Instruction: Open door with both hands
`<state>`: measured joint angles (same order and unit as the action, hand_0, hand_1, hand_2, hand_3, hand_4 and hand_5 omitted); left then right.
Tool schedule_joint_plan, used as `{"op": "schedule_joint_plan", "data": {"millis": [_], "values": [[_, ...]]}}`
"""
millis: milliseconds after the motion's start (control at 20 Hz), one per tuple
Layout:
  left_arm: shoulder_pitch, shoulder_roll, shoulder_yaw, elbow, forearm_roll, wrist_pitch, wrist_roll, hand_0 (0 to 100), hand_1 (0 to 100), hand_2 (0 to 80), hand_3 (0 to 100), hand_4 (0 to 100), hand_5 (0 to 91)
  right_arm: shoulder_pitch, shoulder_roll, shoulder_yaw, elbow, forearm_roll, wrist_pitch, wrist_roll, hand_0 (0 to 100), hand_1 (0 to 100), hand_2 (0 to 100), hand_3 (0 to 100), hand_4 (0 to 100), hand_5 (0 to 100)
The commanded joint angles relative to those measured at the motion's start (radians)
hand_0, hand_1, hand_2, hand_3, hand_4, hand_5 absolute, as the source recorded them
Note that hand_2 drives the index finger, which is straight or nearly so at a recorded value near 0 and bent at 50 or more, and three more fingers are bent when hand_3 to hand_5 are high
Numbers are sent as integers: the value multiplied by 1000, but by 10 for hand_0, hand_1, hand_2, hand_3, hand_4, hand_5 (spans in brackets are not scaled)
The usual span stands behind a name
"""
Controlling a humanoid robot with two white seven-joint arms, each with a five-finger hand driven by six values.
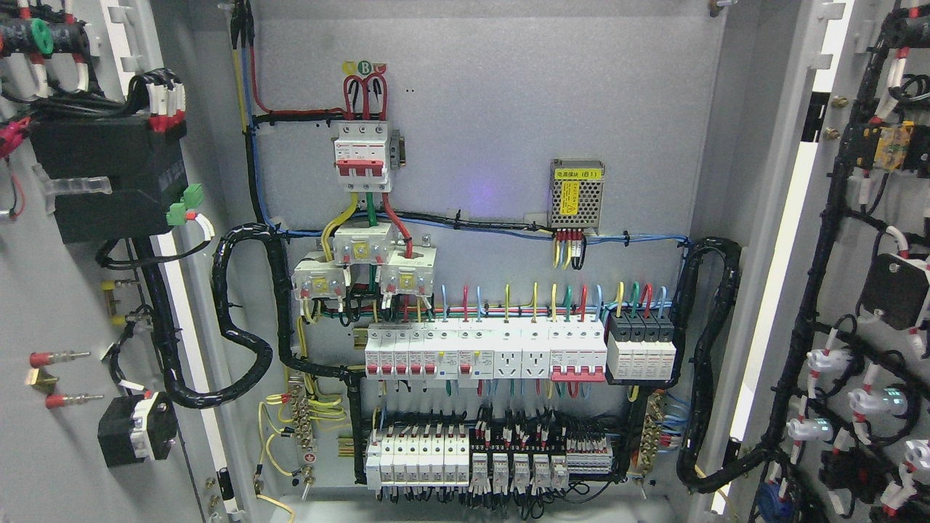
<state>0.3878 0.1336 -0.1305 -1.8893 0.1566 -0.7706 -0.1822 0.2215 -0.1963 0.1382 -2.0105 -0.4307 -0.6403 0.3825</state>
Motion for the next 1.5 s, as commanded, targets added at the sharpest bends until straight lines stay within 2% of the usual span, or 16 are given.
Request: {"op": "schedule_joint_plan", "data": {"millis": [0,351,551,651,802,1002,1453], "values": [[-29,-88,63,-89,-9,-500,4,120,389,0,0,0,0,9,-48,-137,-59,-2,1,-1,120,389,0,0,0,0],[-24,-88,161,-99,-2,-616,6,120,389,0,0,0,0,22,-49,-213,-48,-8,7,-1,120,389,0,0,0,0],[-29,-86,210,-103,1,-685,42,120,389,0,0,0,0,33,-49,-255,-28,-13,10,-1,120,389,0,0,0,0],[-30,-80,238,-109,14,-707,43,120,389,0,0,0,0,39,-46,-281,-19,-16,10,-2,120,389,0,0,0,0],[-32,-65,288,-109,63,-707,43,120,389,0,0,0,0,47,-42,-322,-4,-17,10,-2,120,389,0,0,0,0],[-29,1,360,-103,147,-705,46,120,389,0,0,0,0,58,-34,-385,18,-46,10,-2,120,389,0,0,0,0],[-44,142,479,96,316,-690,49,120,389,0,0,0,0,96,-32,-446,53,-71,10,-4,120,389,0,0,0,0]]}}
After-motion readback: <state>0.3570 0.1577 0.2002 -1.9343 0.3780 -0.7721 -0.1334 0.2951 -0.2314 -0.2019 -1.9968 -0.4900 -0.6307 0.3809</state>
